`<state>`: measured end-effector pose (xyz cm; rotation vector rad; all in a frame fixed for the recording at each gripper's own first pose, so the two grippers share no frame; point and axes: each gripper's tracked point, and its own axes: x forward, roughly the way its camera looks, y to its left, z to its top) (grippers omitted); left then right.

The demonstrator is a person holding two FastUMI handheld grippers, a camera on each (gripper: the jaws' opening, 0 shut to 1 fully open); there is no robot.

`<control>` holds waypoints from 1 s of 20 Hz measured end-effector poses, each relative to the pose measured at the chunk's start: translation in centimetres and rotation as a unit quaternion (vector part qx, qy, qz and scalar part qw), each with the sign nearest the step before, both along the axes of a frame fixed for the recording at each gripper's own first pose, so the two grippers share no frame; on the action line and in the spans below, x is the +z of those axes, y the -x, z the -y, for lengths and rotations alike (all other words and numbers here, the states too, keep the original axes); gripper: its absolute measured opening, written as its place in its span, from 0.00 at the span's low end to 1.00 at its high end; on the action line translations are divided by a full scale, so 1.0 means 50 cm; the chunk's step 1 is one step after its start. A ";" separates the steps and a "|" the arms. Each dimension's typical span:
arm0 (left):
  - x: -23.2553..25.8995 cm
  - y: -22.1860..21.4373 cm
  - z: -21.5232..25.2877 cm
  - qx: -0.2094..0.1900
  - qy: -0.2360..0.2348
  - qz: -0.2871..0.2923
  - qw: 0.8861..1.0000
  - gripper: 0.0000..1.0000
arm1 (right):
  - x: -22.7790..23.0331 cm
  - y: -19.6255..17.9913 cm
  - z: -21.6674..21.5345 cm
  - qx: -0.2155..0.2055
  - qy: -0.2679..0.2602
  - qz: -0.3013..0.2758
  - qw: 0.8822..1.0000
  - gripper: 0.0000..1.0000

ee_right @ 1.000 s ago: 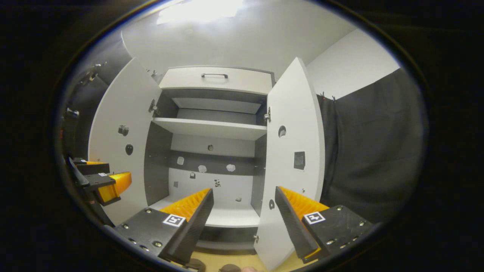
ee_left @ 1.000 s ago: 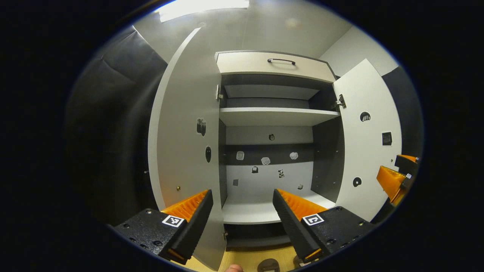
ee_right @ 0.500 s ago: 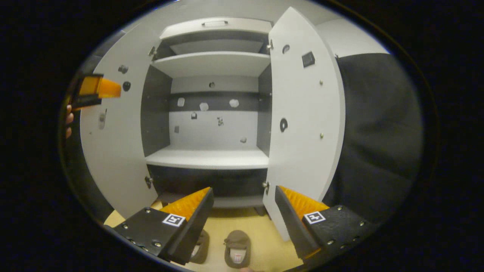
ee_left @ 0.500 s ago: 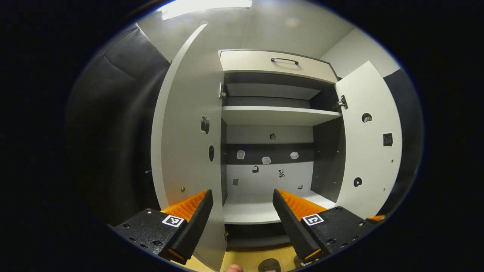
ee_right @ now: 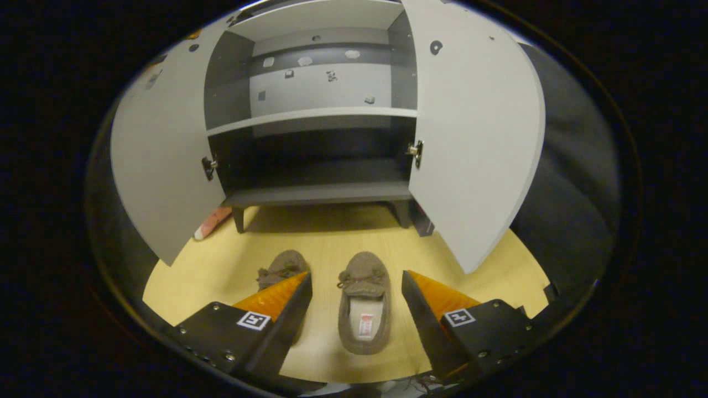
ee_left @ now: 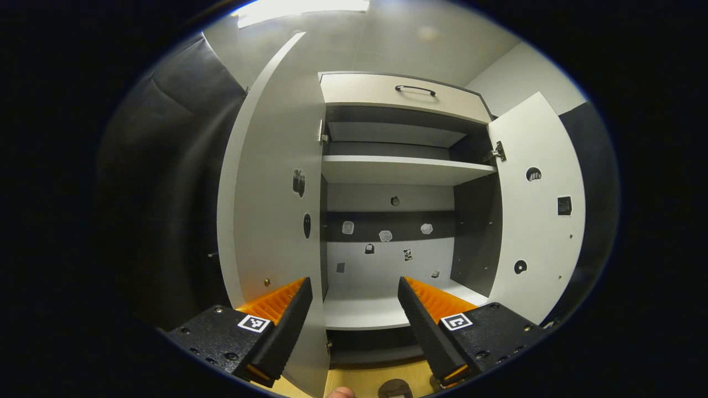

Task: Grab one shoe with the right hand and put it into the shoe cabinet, grab the other shoe with the left hand and put it into the shoe cabinet; then close the right door with the right hand and the left door with the left hand.

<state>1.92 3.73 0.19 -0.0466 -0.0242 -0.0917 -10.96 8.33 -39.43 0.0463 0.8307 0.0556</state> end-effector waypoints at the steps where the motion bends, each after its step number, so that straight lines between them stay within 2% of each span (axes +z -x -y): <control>1: 0.001 0.000 0.000 -0.002 0.000 0.001 1.000 0.96 | -0.022 0.004 -0.010 0.002 -0.006 -0.011 1.000 0.94; 3: 0.000 0.002 0.002 -0.007 0.001 0.001 1.000 0.96 | -0.069 0.009 -0.026 0.007 -0.006 -0.032 0.999 0.91; 5: -0.003 0.004 0.003 -0.011 0.001 0.000 1.000 0.96 | -0.119 0.013 -0.037 0.010 -0.010 -0.055 0.998 0.76; 8: -0.010 0.005 0.004 -0.013 0.000 -0.002 1.000 0.96 | -0.200 0.016 -0.048 0.012 -0.014 -0.099 0.995 0.69; 9: -0.011 0.006 0.003 -0.012 0.001 -0.002 1.000 0.96 | -0.218 0.012 -0.048 0.013 -0.010 -0.110 0.994 0.74; 14: -0.017 0.004 0.002 -0.005 -0.001 -0.005 1.000 0.97 | -0.266 -0.029 -0.061 0.019 -0.006 -0.121 0.993 0.74; 15: -0.017 0.003 0.001 -0.003 -0.001 -0.005 1.000 0.96 | -0.265 -0.035 -0.050 0.010 0.006 -0.118 0.993 0.74; 17: -0.017 0.003 0.001 -0.002 -0.002 -0.005 1.000 0.96 | -0.295 -0.048 -0.058 0.004 -0.011 -0.131 0.991 0.37; 18: -0.017 0.003 0.001 -0.001 -0.002 -0.005 1.000 0.97 | -0.265 -0.051 -0.033 -0.011 0.005 -0.122 0.992 0.36; 20: -0.018 0.003 0.001 0.001 -0.004 -0.005 1.000 0.96 | -0.282 -0.053 -0.031 -0.027 -0.004 -0.135 0.990 0.08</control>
